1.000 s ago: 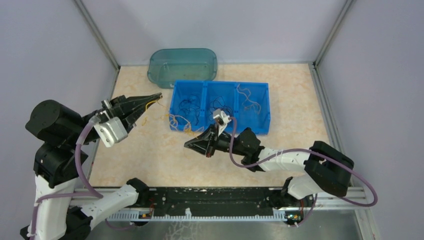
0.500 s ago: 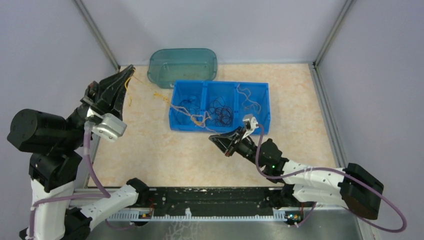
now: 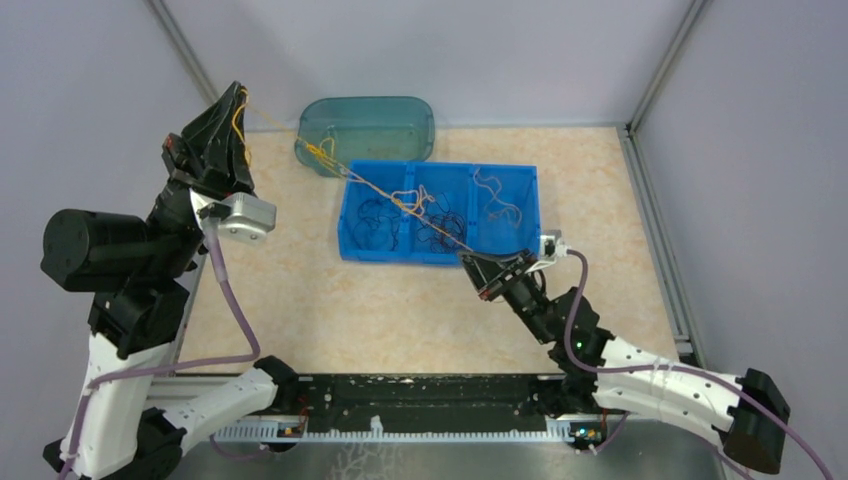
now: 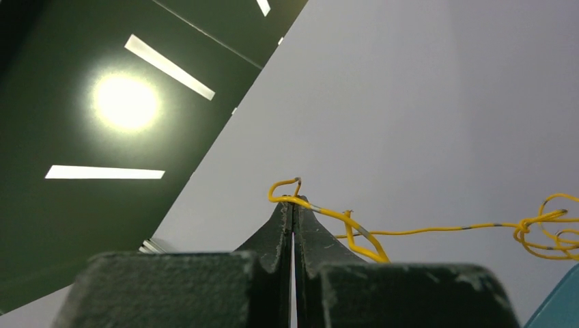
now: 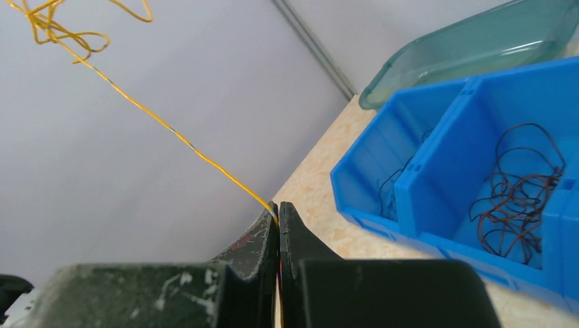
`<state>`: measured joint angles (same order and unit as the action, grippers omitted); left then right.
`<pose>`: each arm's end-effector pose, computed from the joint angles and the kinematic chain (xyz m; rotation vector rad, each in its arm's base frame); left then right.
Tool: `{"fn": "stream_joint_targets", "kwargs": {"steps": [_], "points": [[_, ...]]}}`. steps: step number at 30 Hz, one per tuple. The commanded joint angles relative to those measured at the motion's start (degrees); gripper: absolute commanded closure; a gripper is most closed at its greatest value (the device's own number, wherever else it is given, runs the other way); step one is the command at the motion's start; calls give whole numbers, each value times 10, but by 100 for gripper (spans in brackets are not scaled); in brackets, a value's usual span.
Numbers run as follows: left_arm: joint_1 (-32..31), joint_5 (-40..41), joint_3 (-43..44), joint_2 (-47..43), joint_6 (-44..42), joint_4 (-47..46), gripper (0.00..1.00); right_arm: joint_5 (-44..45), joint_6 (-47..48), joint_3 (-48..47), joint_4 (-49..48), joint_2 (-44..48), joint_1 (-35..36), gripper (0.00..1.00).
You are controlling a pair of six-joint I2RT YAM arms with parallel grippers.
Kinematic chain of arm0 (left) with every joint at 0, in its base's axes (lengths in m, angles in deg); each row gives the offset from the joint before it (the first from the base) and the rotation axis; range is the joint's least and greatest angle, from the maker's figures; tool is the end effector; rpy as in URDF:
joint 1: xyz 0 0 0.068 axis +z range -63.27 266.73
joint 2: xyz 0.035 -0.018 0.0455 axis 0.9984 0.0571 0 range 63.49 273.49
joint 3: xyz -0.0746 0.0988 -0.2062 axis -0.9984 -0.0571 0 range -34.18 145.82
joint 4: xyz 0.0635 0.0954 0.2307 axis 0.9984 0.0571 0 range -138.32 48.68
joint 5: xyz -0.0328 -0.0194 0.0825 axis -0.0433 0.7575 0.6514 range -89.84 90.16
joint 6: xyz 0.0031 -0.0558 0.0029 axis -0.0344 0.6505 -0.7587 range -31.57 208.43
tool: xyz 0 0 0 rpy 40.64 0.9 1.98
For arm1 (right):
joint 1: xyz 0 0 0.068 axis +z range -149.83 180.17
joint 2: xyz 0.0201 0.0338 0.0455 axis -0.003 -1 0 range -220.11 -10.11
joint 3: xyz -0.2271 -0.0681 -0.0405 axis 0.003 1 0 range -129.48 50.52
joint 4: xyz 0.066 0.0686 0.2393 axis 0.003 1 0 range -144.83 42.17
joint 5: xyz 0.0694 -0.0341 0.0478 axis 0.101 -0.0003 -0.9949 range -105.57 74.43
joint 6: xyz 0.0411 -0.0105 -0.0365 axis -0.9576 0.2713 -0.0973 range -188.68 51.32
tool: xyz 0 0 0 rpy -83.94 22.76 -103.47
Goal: Untangle the cables
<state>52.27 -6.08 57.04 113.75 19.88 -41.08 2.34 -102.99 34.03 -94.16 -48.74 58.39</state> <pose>0.0873 -0.0649 0.5563 0.8395 0.5384 0.4922 0.1109 0.1564 0.2550 0.0025 1.3806 1.1756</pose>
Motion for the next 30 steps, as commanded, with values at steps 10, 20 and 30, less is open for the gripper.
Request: {"fn": "stream_joint_targets", "kwargs": {"steps": [10, 20, 30], "points": [[3, -109, 94, -27, 223, 70, 98, -25, 68, -36, 133, -8, -9, 100], [3, 80, 43, 0, 3, -201, 100, 184, -68, -28, 355, 41, -57, 100], [0, 100, 130, 27, -122, -293, 100, 230, -70, -54, 438, 45, -73, 100]]}}
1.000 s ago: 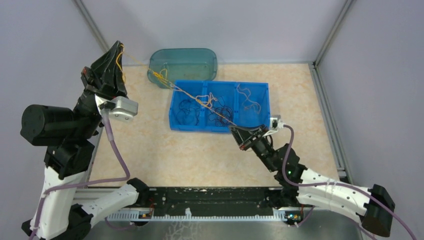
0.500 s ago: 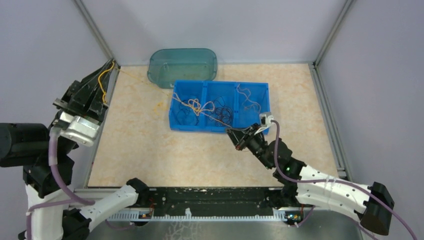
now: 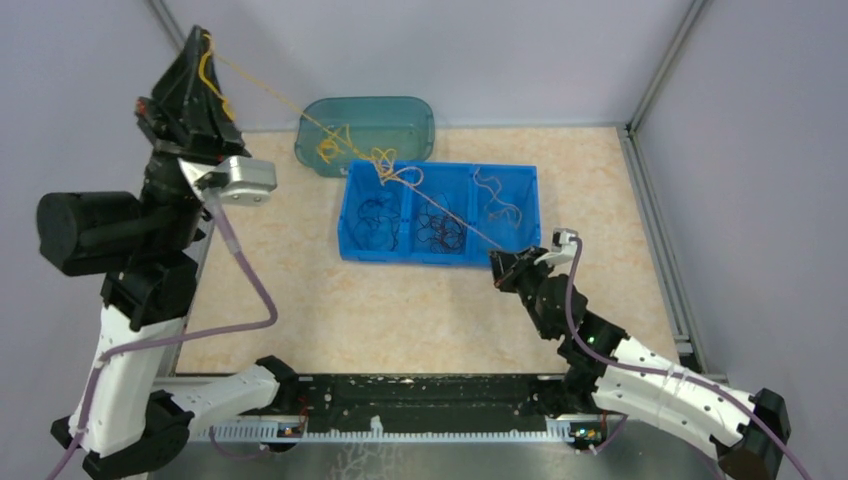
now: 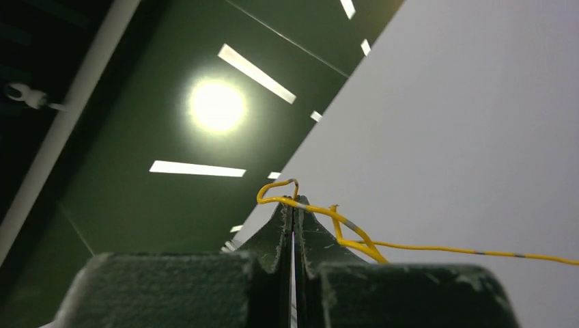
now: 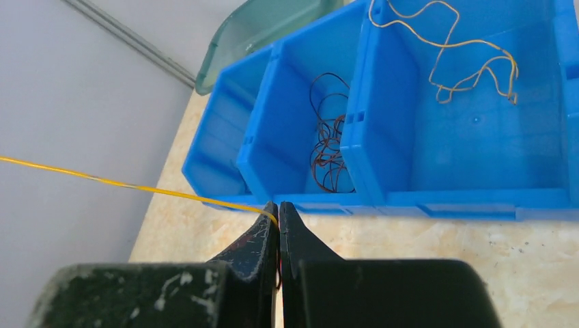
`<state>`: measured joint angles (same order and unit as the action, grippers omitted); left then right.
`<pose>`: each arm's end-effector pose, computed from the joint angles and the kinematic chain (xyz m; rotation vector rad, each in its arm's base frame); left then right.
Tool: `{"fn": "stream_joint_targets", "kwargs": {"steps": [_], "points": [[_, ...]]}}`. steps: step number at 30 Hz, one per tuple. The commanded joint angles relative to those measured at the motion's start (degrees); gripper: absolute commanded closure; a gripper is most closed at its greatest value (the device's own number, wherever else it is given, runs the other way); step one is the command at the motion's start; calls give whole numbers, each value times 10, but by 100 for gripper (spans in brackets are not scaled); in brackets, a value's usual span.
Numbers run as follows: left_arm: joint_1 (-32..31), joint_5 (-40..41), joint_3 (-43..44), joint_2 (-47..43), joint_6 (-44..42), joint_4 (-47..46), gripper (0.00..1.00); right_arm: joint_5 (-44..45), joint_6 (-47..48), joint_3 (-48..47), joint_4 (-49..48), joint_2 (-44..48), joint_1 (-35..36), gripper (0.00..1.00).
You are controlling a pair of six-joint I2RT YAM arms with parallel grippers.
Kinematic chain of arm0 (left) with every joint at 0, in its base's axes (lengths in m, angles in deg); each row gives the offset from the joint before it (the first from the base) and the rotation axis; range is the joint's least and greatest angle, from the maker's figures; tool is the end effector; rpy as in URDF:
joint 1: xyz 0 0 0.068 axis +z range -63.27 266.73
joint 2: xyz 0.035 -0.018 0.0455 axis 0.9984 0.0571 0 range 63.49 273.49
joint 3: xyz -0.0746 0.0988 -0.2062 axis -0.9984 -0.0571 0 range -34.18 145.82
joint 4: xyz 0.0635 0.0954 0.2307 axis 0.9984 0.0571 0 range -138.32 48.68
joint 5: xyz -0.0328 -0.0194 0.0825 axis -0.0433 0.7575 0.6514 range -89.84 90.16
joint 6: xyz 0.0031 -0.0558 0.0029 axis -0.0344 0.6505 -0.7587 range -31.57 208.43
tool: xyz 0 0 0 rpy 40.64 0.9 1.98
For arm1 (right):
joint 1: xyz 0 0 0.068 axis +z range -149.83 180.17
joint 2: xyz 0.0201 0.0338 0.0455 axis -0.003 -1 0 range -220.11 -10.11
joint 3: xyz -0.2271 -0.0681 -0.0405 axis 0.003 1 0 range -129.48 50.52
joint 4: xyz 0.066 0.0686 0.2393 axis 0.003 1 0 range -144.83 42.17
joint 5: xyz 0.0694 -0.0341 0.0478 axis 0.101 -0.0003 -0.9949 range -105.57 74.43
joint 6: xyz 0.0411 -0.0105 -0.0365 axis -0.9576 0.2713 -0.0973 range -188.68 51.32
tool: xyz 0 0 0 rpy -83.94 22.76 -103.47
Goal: Untangle the cables
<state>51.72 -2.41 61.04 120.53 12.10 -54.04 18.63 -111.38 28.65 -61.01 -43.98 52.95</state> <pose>0.1039 -0.0748 0.5810 0.7019 0.4270 0.6632 0.1274 0.1318 0.2399 0.3116 1.6835 0.7612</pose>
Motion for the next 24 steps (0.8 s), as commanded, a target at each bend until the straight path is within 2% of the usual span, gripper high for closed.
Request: {"fn": "stream_joint_targets", "kwargs": {"steps": [1, 3, 4, 6, 7, 9, 11, 16, 17, 18, 19, 21, 24], "points": [[4, 53, 125, -47, 17, -49, 100, 34, 45, 8, 64, 3, -19, 100], [-8, -16, 167, -53, 137, 145, 100, -77, 124, 42, -75, 22, -19, 100], [-10, -53, 153, -63, 184, 187, 100, -127, 144, 54, -130, 28, -19, 92], [-10, -147, 93, -93, 259, 238, 100, -218, 180, 46, -182, 24, -18, 59], [-9, -194, 73, -103, 285, 266, 100, -254, 190, 31, -183, 17, -18, 50], [-6, -265, 49, -108, 337, 299, 100, -328, 215, -6, -165, -4, -18, 39], [0, -309, 47, -102, 383, 312, 100, -384, 228, -41, -148, -22, -19, 34], [1, -361, 67, -80, 447, 332, 100, -442, 232, -89, -127, -31, -19, 31], [1, -367, 68, -79, 453, 331, 100, -464, 228, -89, -131, -32, -19, 27], [2, -373, 69, -78, 457, 327, 100, -478, 226, -88, -128, -35, -19, 19], [2, -379, 70, -78, 458, 323, 100, -473, 224, -88, -111, -39, -19, 15], [3, -385, 75, -76, 471, 306, 100, -451, 231, -83, -76, -42, -19, 13], [6, -403, 94, -64, 489, 298, 100, -424, 219, -47, -119, -28, -19, 13]]}}
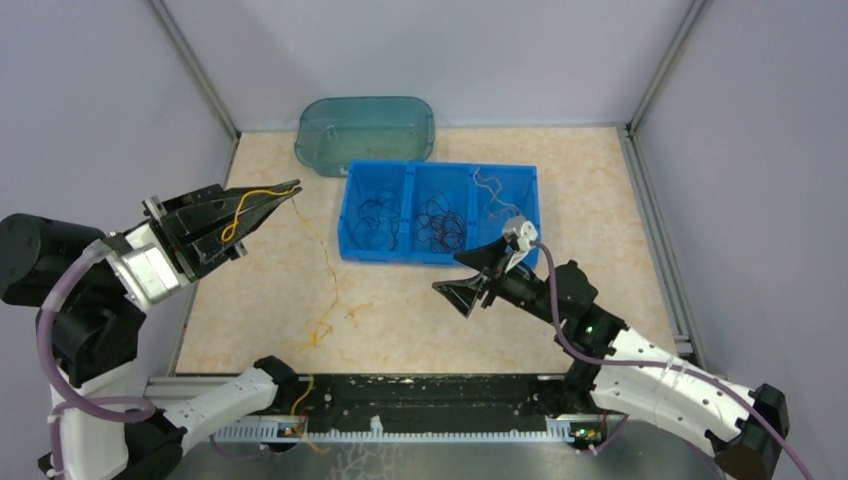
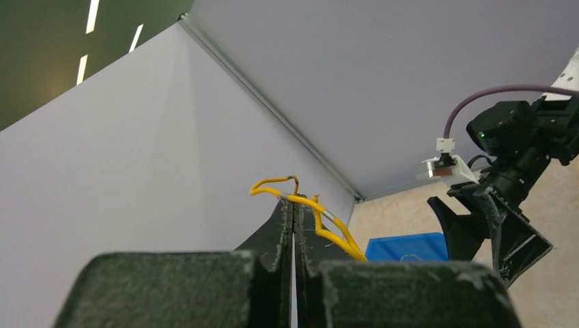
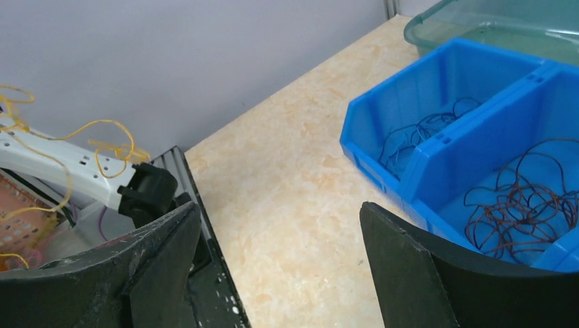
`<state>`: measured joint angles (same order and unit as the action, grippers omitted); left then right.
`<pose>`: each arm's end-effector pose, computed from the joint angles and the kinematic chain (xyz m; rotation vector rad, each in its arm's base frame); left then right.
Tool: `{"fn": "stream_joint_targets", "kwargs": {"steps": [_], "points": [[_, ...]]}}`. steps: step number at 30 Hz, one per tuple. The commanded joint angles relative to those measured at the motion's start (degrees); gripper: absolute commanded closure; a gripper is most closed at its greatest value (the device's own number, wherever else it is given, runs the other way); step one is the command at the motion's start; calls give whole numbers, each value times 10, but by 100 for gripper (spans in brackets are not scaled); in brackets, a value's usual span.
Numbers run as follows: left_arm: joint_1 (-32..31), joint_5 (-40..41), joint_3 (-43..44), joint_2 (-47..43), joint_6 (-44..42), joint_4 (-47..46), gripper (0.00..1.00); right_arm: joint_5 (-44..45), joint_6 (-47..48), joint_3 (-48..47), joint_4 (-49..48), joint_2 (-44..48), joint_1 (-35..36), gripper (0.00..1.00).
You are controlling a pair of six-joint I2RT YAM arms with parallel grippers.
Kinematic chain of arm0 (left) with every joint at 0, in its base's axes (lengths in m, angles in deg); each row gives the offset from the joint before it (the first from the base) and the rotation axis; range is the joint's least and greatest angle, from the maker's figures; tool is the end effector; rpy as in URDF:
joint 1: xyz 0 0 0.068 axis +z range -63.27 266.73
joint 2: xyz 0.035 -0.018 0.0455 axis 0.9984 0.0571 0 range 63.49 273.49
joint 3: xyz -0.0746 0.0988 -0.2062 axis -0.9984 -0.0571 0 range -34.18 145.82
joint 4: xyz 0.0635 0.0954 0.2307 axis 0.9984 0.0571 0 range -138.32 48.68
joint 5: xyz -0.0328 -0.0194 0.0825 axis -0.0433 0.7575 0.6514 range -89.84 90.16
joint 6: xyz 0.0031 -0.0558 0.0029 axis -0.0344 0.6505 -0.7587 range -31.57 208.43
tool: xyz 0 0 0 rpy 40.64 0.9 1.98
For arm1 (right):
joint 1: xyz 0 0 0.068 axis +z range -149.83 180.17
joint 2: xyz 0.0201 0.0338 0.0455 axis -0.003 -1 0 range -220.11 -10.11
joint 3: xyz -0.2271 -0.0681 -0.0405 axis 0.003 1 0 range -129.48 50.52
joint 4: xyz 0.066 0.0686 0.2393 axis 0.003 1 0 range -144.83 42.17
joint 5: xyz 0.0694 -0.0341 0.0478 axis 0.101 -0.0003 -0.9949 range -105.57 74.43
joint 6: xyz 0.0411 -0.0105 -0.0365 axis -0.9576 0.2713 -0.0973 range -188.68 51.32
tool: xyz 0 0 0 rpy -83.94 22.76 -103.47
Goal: Untangle the cables
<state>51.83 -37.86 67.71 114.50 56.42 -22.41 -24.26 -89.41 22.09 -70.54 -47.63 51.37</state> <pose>0.0480 -0.0624 0.5614 1.0955 0.5863 -0.4196 0.1182 0.1563 0.2881 -0.5365 1.4652 1.1205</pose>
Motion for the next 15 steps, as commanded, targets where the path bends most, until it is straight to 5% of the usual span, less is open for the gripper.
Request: {"fn": "stream_joint_targets", "kwargs": {"steps": [1, 8, 15], "points": [[6, -56, 33, -1, 51, -18, 100, 1, -6, 20, -46, 7, -3, 13], [14, -80, 32, 4, 69, -23, 100, -102, -51, -67, -210, -97, 8, 17], [18, -82, 1, 0, 76, -46, 100, -112, 0, -159, -232, -171, 86, 18]]}}
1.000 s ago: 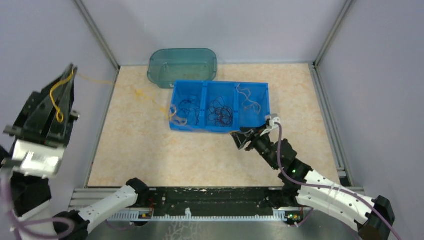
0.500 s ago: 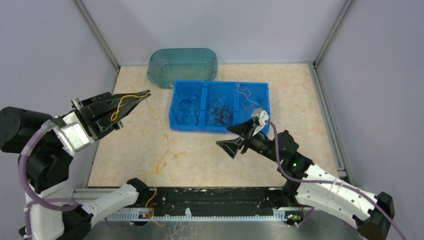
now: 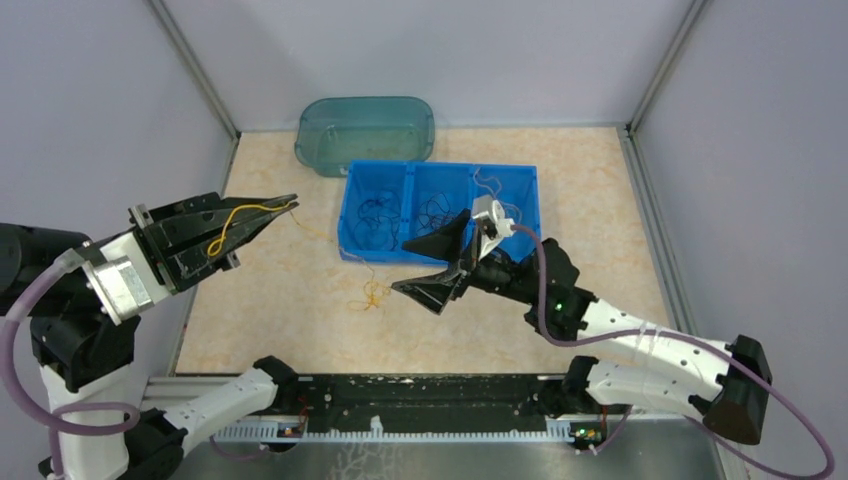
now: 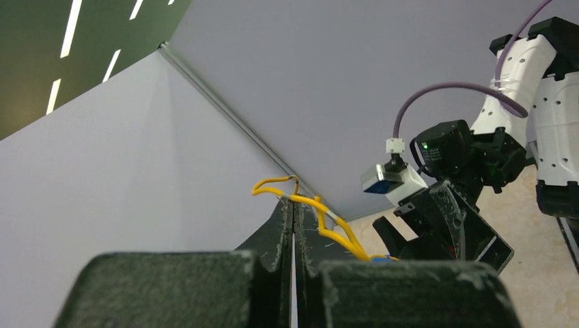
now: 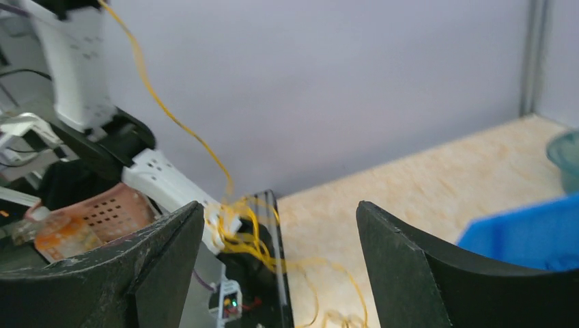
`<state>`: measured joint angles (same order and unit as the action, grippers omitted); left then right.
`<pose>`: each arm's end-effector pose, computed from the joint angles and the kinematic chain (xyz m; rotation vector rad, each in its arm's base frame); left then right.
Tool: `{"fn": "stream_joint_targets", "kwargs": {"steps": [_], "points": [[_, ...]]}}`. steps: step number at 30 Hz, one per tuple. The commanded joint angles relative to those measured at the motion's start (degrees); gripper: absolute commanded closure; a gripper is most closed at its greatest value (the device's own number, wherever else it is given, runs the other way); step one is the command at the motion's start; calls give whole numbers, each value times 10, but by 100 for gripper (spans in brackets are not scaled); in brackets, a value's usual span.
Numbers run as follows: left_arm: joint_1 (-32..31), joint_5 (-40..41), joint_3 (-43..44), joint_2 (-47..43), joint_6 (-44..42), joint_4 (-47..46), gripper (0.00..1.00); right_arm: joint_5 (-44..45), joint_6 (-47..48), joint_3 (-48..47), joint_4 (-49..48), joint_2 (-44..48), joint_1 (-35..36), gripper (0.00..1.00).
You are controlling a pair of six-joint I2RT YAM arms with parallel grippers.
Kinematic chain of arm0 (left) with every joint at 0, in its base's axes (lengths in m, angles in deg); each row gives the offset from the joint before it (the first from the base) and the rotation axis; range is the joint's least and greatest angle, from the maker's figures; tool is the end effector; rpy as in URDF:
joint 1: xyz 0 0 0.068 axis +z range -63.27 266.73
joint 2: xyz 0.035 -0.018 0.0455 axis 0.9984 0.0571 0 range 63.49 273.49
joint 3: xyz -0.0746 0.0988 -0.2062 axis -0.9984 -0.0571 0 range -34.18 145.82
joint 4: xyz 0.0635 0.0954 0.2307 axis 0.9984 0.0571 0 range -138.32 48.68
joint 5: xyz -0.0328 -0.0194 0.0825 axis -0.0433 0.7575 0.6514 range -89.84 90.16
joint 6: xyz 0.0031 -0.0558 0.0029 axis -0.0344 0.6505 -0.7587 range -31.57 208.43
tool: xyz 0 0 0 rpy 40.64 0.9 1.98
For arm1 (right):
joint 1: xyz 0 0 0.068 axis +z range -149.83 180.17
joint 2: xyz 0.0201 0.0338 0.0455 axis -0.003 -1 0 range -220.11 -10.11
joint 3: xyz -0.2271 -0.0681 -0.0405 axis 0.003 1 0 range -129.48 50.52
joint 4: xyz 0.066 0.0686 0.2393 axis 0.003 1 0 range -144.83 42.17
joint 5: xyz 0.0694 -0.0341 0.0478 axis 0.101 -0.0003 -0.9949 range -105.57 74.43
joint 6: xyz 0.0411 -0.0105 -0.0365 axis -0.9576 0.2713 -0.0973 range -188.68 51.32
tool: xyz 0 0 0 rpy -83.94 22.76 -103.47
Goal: Untangle the cables
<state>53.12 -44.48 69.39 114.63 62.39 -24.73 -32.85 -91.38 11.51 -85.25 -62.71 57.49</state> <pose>0.0380 -0.0577 0.5694 1.1179 0.5305 -0.5297 0.1168 0.2034 0.3305 -0.6875 1.2465 1.3700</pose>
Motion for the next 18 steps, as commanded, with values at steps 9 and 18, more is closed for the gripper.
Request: {"fn": "stream_joint_targets", "kwargs": {"steps": [9, 18], "points": [[8, -22, -42, -4, 27, -44, 100, -36, -17, -91, -203, -97, 50, 23], [11, -18, -47, -10, 24, -45, 100, -63, -29, -112, -276, -154, 112, 20]]}}
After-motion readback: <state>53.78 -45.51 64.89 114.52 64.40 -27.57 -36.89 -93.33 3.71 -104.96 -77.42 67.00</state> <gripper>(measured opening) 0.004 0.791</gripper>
